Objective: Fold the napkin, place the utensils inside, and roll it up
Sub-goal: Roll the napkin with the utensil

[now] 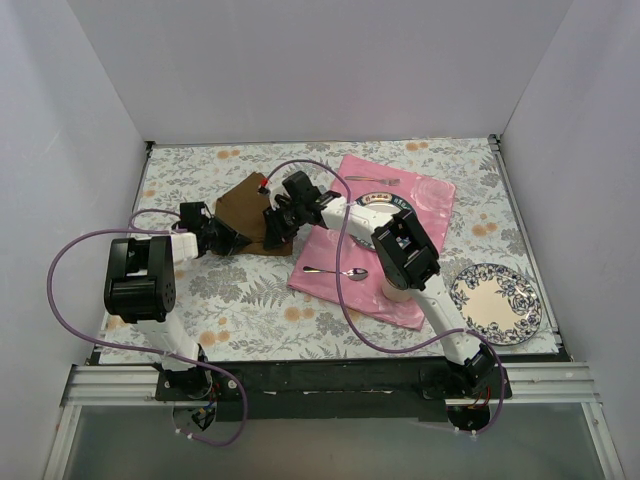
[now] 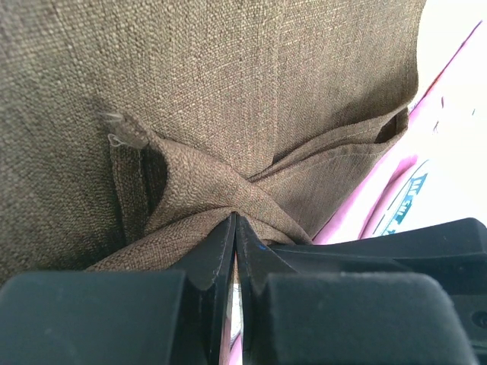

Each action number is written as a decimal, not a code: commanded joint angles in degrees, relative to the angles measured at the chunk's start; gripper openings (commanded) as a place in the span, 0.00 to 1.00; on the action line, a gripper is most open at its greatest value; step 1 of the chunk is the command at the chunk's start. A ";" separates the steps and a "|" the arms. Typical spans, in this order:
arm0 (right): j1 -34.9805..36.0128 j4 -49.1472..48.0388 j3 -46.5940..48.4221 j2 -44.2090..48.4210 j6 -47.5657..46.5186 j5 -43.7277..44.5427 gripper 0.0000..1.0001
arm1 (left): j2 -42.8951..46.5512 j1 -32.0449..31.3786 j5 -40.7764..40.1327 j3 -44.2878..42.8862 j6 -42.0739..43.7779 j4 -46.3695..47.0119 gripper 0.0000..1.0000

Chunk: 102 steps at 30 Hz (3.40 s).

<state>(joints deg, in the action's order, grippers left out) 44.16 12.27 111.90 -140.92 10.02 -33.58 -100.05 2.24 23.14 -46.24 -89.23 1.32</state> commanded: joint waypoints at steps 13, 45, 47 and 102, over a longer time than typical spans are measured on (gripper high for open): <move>5.14 13.57 0.34 9.35 -38.72 20.73 0.70 | -6.03 0.13 -4.59 2.03 2.13 -6.15 0.00; 6.29 12.07 3.77 -2.69 -34.29 15.56 0.41 | -4.28 1.80 -2.66 -0.34 5.91 -9.58 0.00; 6.20 13.03 3.68 -3.39 -32.35 15.39 0.39 | -4.19 1.80 -2.57 -0.69 6.43 -10.28 0.00; 4.97 -24.23 -23.65 1.70 22.77 -8.61 0.02 | 9.88 0.13 -15.31 -1.84 -13.96 -35.16 0.40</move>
<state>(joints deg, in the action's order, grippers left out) 48.47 -19.05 90.06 -137.73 36.88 -45.82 -87.96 2.72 11.68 -45.91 -103.81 -34.70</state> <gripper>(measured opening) 0.154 0.459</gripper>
